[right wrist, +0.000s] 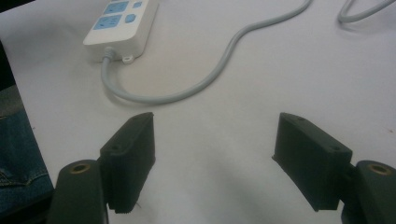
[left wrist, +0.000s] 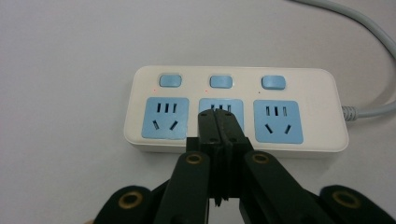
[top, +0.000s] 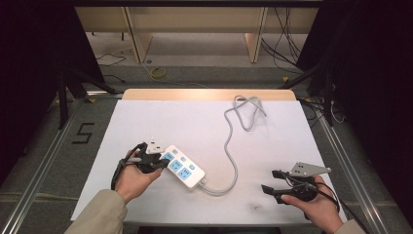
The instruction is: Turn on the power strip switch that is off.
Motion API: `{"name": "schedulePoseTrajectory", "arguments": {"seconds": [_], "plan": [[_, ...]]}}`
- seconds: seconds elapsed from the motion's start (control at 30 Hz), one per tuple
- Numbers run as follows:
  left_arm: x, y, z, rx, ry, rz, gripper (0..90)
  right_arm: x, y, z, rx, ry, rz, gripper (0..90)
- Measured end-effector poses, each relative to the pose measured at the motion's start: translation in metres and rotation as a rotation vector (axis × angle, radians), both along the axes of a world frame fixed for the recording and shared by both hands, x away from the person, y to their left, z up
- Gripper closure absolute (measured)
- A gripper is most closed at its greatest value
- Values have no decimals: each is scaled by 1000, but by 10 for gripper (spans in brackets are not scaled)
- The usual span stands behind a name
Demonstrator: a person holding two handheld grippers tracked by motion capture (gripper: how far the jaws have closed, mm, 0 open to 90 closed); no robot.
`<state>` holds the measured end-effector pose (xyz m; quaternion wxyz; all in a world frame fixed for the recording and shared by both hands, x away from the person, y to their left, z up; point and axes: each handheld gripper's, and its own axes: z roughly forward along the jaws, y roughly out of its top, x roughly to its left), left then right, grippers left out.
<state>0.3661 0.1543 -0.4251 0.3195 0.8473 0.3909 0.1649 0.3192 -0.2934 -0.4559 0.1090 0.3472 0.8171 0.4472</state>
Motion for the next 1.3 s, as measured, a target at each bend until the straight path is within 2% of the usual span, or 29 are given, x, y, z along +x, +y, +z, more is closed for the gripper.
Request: {"name": "schedulePoseTrajectory", "arguments": {"seconds": [1.3], "plan": [[7, -14, 3, -2, 17, -31, 899, 0, 0, -1, -2, 2, 5, 293]]}}
